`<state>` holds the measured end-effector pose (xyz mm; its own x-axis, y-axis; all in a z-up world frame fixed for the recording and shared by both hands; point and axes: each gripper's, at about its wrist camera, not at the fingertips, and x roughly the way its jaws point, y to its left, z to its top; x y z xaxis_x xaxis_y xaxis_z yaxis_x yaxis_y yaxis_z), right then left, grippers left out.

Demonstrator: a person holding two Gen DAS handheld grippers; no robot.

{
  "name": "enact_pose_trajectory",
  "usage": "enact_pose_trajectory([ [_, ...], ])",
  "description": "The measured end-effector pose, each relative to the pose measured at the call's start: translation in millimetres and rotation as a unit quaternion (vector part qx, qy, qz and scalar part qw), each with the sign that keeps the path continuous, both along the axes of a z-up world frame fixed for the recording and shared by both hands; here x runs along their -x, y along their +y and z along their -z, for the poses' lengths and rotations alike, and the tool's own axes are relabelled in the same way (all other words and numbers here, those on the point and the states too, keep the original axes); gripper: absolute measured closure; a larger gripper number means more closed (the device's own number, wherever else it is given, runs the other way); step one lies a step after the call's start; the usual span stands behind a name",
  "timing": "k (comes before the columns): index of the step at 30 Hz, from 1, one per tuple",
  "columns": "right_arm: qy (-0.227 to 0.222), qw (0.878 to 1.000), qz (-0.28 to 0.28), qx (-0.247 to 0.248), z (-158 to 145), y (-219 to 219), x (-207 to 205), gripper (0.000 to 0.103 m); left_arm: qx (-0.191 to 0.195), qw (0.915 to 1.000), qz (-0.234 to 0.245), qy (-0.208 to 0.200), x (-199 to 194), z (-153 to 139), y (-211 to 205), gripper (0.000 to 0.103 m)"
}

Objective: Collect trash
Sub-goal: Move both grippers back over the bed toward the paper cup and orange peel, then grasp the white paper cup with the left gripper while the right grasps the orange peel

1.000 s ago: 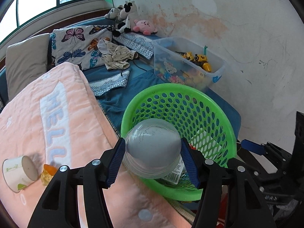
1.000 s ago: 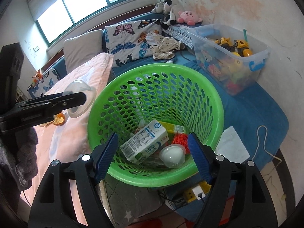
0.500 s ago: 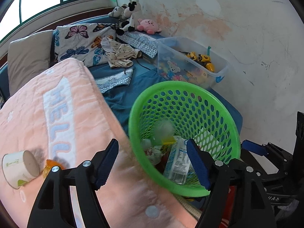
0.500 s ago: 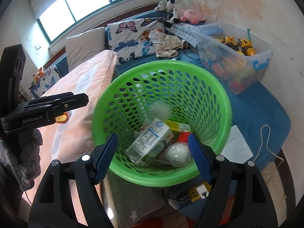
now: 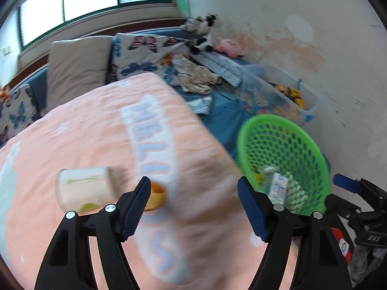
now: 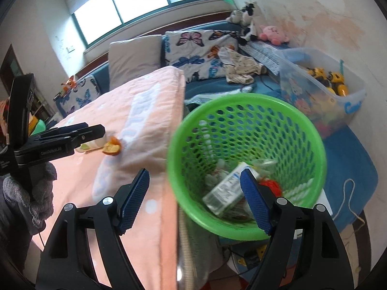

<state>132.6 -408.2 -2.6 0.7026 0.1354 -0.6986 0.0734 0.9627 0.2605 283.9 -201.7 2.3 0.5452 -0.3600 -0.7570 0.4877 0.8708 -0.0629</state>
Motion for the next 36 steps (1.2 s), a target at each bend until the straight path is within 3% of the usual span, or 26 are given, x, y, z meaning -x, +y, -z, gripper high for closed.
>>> enact_pose_trajectory([
  [7,-0.002,0.999,-0.034,-0.002,-5.0,31.9,-16.6,0.023,-0.010,0.9965,-0.080,-0.021,-19.8,-5.1,68.3,0.032],
  [15,0.002,0.997,-0.075,0.002,-6.5,71.5,-38.3,0.020,0.010,0.9885,-0.151,0.002,-48.8,5.8,131.1,0.025],
  [25,0.016,0.993,-0.116,0.009,4.0,113.3,-68.4,0.020,0.057,0.9879,-0.136,0.048,-67.1,38.6,140.7,0.027],
  [36,0.037,0.986,-0.163,0.023,30.0,149.9,-105.0,0.020,0.097,0.9881,-0.091,0.076,-75.6,57.0,134.0,0.050],
])
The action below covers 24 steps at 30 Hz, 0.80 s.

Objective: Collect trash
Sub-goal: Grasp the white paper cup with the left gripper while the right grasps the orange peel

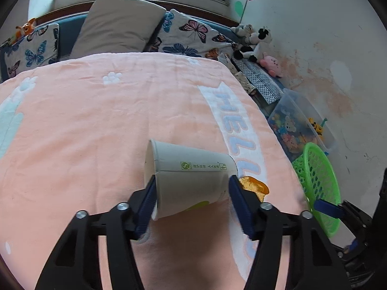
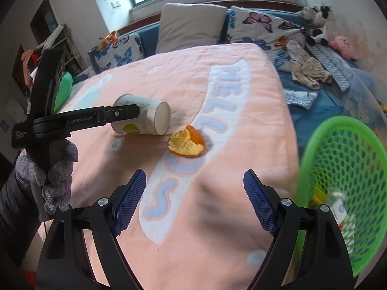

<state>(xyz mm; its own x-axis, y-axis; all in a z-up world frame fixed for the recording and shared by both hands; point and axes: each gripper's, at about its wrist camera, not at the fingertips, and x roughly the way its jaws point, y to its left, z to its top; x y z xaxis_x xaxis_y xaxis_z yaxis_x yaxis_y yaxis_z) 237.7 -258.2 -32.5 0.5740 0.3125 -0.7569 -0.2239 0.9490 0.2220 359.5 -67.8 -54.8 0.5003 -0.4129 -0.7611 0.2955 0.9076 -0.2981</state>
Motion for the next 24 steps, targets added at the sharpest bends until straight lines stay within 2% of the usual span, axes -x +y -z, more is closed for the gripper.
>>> enact_pose_trajectory([
  [5,0.004,1.000,-0.018,0.007,10.4,12.6,-18.6,0.020,0.016,0.9998,0.014,0.004,-3.7,3.1,1.0,0.065],
  [12,0.012,0.999,-0.042,0.019,26.8,27.5,-44.0,0.021,0.044,0.9985,0.033,0.000,-1.8,-3.4,4.2,0.079],
  [18,0.018,0.998,-0.051,0.031,39.1,36.9,-59.1,0.028,0.051,0.9979,0.037,-0.014,1.7,-12.2,5.8,0.098],
  [21,0.019,0.998,-0.054,0.037,42.5,39.8,-63.5,0.031,0.049,0.9981,0.032,-0.018,2.4,-14.5,11.2,0.099],
  [24,0.022,0.997,-0.056,0.046,46.2,43.6,-66.4,0.040,0.049,0.9983,0.028,-0.018,2.2,-13.8,15.3,0.099],
])
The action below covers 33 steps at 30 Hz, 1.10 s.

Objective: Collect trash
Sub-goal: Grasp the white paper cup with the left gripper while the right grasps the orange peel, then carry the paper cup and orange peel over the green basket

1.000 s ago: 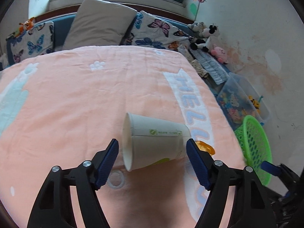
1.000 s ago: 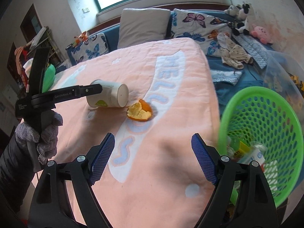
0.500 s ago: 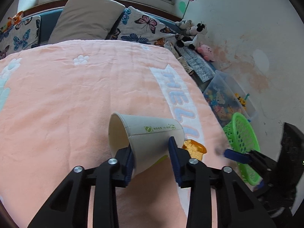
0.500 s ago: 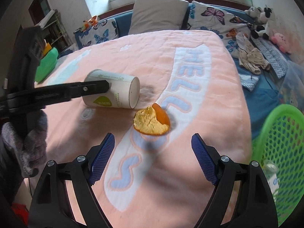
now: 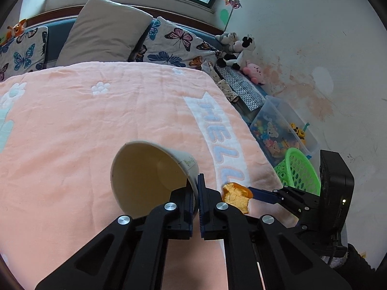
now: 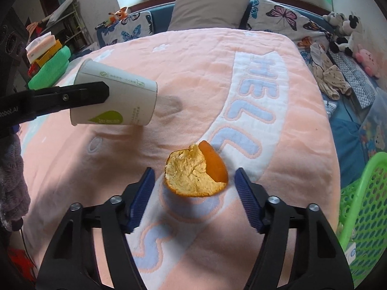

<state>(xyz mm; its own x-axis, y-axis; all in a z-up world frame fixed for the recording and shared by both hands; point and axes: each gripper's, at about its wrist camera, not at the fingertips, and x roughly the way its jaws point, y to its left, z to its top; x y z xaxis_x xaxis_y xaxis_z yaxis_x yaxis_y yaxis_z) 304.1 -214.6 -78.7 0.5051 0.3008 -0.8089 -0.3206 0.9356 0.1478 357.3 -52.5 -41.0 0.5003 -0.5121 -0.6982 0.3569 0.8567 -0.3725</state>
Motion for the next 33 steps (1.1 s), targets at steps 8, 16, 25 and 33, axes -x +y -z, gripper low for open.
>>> enact_pose_trajectory([
  [8,-0.008,1.000,0.004,0.012,-0.1,1.6,3.6,0.060,0.001,1.0000,-0.002,-0.003,4.6,-3.3,3.8,0.099],
  [16,-0.007,1.000,0.020,-0.015,-12.7,-8.2,21.1,0.067,0.002,0.9999,0.007,-0.010,15.5,-12.4,-2.2,0.099],
  [25,-0.024,0.998,0.046,-0.034,-33.3,-28.6,55.8,0.067,0.004,0.9992,0.030,-0.025,37.4,-29.8,-22.3,0.099],
  [33,-0.032,0.996,0.077,-0.033,-43.8,-58.3,84.1,0.067,0.002,0.9974,0.063,-0.035,58.6,-41.2,-57.7,0.099],
])
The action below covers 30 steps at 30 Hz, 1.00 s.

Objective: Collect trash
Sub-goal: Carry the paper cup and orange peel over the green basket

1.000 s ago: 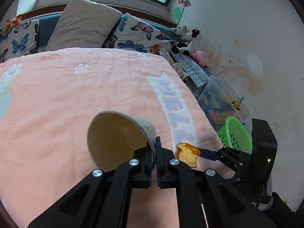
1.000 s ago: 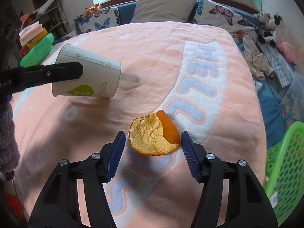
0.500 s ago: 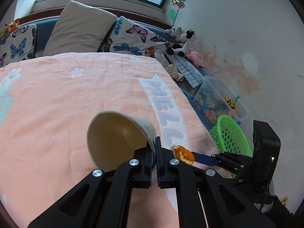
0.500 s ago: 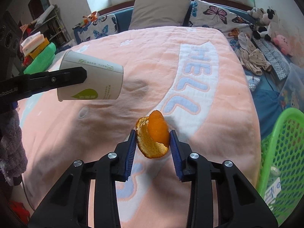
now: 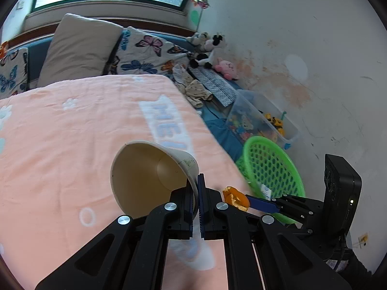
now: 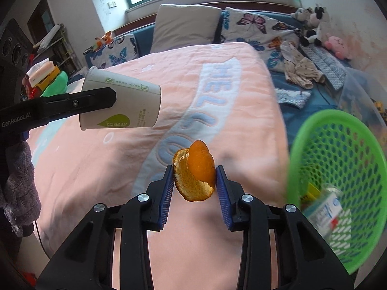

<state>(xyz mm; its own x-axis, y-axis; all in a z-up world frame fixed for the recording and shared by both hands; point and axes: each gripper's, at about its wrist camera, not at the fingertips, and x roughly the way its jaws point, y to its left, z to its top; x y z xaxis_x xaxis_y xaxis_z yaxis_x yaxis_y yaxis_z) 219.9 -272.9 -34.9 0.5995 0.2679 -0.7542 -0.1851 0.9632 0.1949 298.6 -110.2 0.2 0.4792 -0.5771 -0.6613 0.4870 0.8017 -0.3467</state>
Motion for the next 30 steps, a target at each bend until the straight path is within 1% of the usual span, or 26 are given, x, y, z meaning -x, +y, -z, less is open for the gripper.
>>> enact_pose_trajectory([
  [9,-0.004,0.999,0.041,-0.002,-6.7,-47.2,30.8,0.067,-0.005,0.9992,0.039,0.002,13.9,-4.4,-50.2,0.099],
  [18,-0.008,0.995,0.095,-0.001,-10.6,-106.8,59.0,0.067,-0.014,0.9968,0.078,0.003,24.9,-5.0,-102.7,0.099],
  [24,0.002,0.991,0.135,0.007,-3.2,-145.6,70.2,0.067,-0.021,0.9948,0.100,0.003,29.6,-3.0,-135.2,0.099],
  [30,0.020,0.985,0.169,-0.001,12.4,-174.9,77.8,0.065,-0.030,0.9926,0.117,0.007,32.0,1.7,-163.7,0.099],
])
